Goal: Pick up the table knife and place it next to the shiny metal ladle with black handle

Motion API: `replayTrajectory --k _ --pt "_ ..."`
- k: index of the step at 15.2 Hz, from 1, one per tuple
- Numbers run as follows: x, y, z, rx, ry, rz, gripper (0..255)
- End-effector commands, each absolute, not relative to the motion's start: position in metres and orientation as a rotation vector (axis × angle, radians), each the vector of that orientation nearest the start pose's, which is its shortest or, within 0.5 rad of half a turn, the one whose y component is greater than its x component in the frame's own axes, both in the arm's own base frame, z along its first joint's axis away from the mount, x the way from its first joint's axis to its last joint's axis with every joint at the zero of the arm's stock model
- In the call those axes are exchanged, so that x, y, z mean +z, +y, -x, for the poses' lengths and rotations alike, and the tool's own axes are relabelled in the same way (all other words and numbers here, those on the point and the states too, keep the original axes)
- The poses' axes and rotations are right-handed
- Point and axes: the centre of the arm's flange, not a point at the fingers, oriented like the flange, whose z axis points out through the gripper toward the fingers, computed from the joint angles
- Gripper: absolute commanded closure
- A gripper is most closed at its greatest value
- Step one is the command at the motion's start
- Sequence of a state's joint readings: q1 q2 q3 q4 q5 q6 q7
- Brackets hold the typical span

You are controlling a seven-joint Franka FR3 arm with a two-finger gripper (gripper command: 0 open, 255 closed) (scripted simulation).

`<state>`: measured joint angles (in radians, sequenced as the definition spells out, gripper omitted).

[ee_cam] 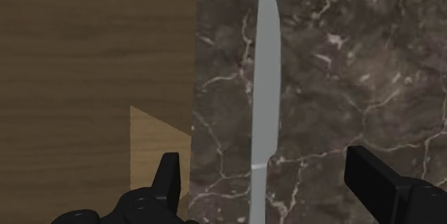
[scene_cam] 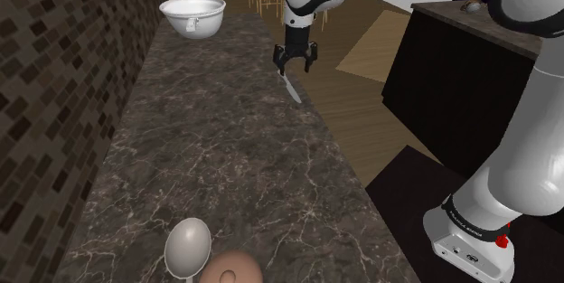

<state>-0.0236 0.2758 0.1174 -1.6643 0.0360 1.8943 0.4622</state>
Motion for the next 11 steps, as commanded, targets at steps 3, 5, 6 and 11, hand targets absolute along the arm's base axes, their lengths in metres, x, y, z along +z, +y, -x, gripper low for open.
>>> replayTrajectory --k 3,5,6,11 --pt "0.418 0.06 -0.655 0.119 0.631 3.011 0" --pt "0.408 0.061 -0.654 0.119 0.631 3.011 0" --pt "0.403 0.061 -0.654 0.119 0.631 3.011 0" --pt "0.389 0.062 -0.653 0.119 0.631 3.011 0"
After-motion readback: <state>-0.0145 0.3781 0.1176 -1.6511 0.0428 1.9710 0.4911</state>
